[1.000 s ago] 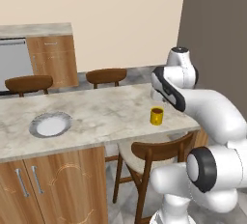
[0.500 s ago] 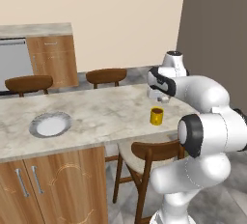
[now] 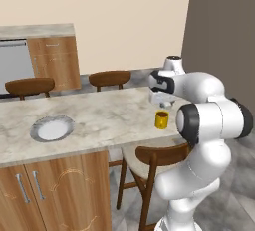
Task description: Pick up the marshmallow and place it in the cup of hot chocolate on the dining counter.
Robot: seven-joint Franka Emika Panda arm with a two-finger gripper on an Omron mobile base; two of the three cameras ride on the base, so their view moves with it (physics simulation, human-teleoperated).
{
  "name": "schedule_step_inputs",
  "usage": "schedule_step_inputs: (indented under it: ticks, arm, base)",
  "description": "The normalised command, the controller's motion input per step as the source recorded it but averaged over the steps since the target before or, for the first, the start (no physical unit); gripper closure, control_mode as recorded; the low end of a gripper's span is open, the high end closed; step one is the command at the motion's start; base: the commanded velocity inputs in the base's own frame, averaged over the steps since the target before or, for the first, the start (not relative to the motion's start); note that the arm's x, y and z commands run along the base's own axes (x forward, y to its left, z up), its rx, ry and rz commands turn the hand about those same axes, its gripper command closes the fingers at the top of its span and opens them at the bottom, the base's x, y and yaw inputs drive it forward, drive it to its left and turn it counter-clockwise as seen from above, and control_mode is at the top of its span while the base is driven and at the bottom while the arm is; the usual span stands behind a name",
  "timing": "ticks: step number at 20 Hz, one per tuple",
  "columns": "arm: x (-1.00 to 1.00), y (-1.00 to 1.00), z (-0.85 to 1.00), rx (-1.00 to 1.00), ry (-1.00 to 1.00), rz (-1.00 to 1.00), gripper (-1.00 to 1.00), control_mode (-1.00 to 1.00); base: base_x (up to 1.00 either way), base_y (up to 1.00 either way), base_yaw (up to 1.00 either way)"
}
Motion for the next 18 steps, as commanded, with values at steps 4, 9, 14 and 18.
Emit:
schedule_step_inputs:
  ticks: [4, 9, 14, 18]
  arm:
    - [0.18, 0.0, -0.33, 0.0, 0.07, 0.0, 1.0, -1.0]
    - [0.27, 0.0, -0.27, 0.0, 0.05, 0.0, 1.0, -1.0]
    - [0.13, 0.0, -0.19, 0.0, 0.05, 0.0, 1.0, -1.0]
    - [0.0, -0.04, -0.15, 0.02, 0.03, 0.0, 1.0, -1.0]
  base:
    - [0.0, 0.0, 0.0]
    - [0.0, 0.0, 0.0]
    - [0.0, 0.0, 0.0]
    - [0.0, 0.0, 0.0]
